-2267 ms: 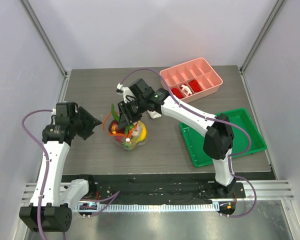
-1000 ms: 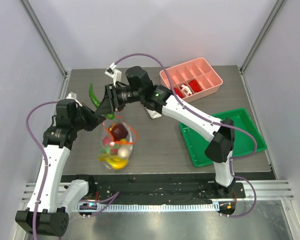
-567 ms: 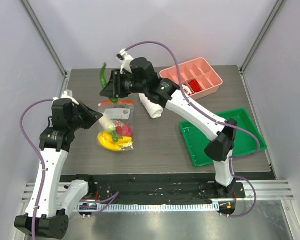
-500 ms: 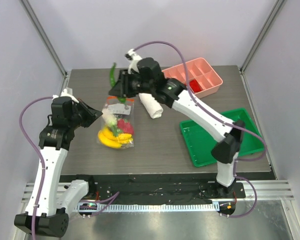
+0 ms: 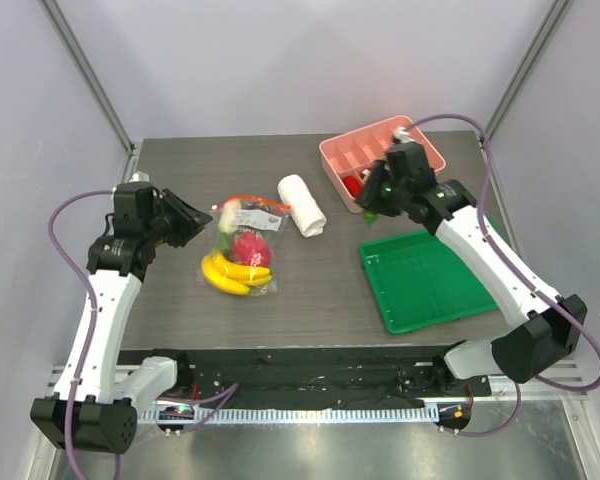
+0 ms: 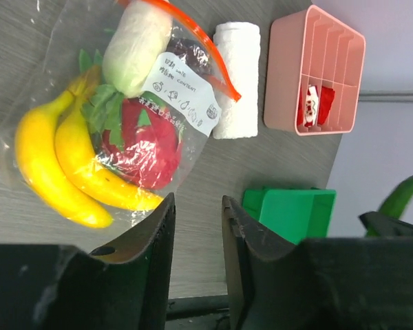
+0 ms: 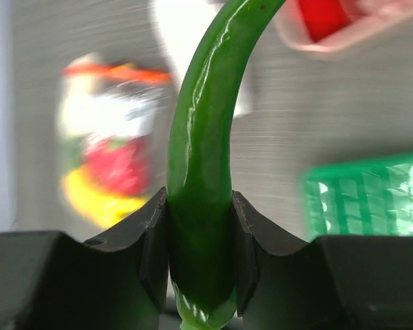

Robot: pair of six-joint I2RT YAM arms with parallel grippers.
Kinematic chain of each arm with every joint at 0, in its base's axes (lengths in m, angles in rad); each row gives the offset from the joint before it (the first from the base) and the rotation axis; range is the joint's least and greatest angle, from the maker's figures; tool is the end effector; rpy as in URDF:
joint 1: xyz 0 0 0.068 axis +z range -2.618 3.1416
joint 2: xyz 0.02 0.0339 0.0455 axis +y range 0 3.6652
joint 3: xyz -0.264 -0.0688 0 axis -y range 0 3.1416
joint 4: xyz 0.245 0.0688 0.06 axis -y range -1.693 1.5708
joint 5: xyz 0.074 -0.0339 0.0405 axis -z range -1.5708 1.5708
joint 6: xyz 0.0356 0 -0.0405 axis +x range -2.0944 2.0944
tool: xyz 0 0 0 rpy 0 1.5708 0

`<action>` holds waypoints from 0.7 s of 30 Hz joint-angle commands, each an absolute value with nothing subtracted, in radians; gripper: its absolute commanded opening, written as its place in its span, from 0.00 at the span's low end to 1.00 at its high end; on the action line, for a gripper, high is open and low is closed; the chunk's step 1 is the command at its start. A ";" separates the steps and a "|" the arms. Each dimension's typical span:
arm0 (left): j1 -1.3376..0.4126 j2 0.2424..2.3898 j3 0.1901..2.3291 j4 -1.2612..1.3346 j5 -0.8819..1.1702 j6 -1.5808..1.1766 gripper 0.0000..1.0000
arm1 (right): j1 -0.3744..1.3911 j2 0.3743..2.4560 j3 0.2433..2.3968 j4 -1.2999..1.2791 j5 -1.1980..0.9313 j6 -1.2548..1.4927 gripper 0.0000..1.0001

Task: Open the zip-top bag and remove the fake food

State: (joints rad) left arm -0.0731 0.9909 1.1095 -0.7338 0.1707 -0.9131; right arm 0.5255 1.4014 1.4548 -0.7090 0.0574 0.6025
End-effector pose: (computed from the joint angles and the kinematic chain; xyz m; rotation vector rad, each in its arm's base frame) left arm 0.1996 -0.0207 0.3600 -0.8347 2.1160 -0.7283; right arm 0.2638 0.1506 0.3799 0.1201 2.2795 0.5455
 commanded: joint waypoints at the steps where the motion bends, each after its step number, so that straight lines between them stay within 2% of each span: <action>1: -0.077 1.014 1.138 -0.713 0.187 -1.014 0.34 | 0.307 1.333 1.260 -0.854 0.213 0.663 0.04; 4: -0.077 0.993 1.134 -0.754 0.178 -1.012 0.35 | 0.195 1.270 1.117 -0.871 0.227 0.647 0.05; 7: -0.077 0.957 1.108 -0.785 0.164 -0.999 0.39 | 0.181 1.284 1.031 -0.896 0.241 0.634 0.25; 8: -0.077 0.948 1.100 -0.798 0.164 -0.997 0.40 | 0.183 1.282 1.014 -0.913 0.235 0.640 0.49; 10: -0.077 0.925 1.077 -0.807 0.152 -0.992 0.42 | 0.183 1.261 0.986 -0.917 0.212 0.635 0.71; 11: -0.077 0.919 1.065 -0.814 0.143 -0.992 0.44 | 0.183 1.252 0.992 -0.923 0.227 0.629 0.90; 12: -0.077 0.916 1.063 -0.815 0.140 -0.994 0.45 | 0.186 1.243 1.026 -0.922 0.239 0.618 0.99; 17: -0.077 0.959 1.087 -0.847 0.132 -1.017 0.46 | 0.270 1.305 1.231 -0.795 0.288 0.503 1.00; 21: -0.077 1.012 1.123 -0.853 0.147 -1.016 0.37 | 0.464 1.457 1.389 -0.550 0.289 0.450 1.00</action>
